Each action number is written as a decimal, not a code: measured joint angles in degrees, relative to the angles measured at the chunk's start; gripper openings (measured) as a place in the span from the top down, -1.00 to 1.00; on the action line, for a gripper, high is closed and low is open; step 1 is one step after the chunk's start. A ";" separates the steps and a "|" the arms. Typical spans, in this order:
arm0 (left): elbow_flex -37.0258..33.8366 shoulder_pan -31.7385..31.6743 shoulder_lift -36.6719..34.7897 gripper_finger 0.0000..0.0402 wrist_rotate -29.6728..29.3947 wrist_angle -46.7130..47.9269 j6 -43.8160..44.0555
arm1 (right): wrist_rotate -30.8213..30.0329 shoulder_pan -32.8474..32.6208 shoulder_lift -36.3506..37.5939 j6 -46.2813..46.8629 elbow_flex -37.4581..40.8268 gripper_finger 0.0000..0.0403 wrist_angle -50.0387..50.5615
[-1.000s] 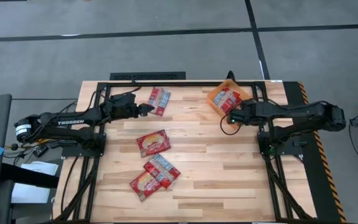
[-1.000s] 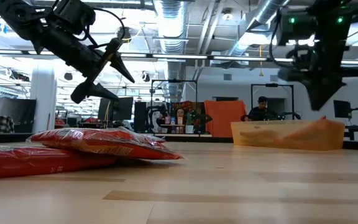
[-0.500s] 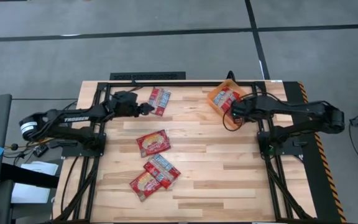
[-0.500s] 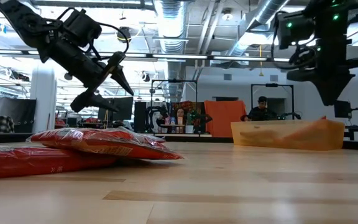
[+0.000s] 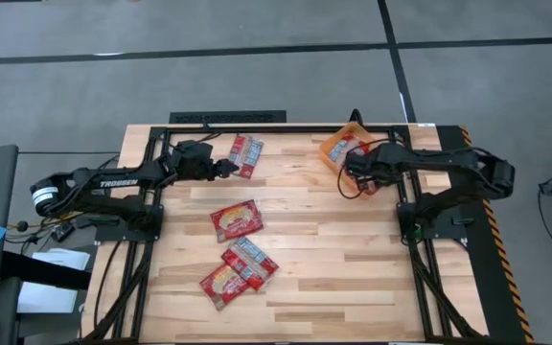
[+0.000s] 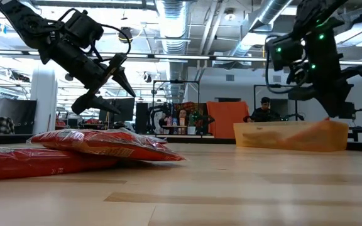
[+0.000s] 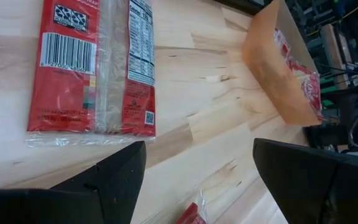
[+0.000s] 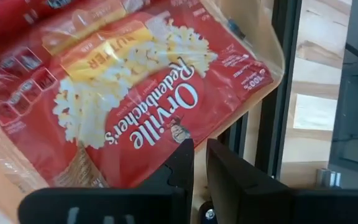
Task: Sort popcorn bags into baskets
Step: Put the red popcorn bag into the orange bin
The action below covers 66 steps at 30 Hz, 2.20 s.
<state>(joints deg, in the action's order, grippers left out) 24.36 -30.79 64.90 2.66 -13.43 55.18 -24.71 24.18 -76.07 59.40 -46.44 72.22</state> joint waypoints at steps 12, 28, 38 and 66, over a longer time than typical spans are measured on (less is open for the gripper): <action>0.00 0.00 0.00 -0.41 0.00 0.00 0.00 | 0.67 0.43 -7.34 -0.09 0.00 0.67 -3.87; 0.00 -1.26 -0.04 -0.41 -0.65 -2.22 -2.55 | 1.31 3.04 -7.12 -2.16 -0.66 0.67 -12.56; 6.72 -11.78 7.64 -0.41 2.69 2.12 -14.76 | 1.23 0.60 3.94 -3.96 -4.96 0.67 -11.48; 33.29 -15.46 32.17 -0.41 7.26 28.69 -37.87 | -0.37 -5.11 8.83 -0.94 -5.18 0.67 -13.47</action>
<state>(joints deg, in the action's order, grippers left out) 57.65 -46.24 97.07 9.92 15.26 17.31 -25.08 19.07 -67.24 58.46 -51.62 58.75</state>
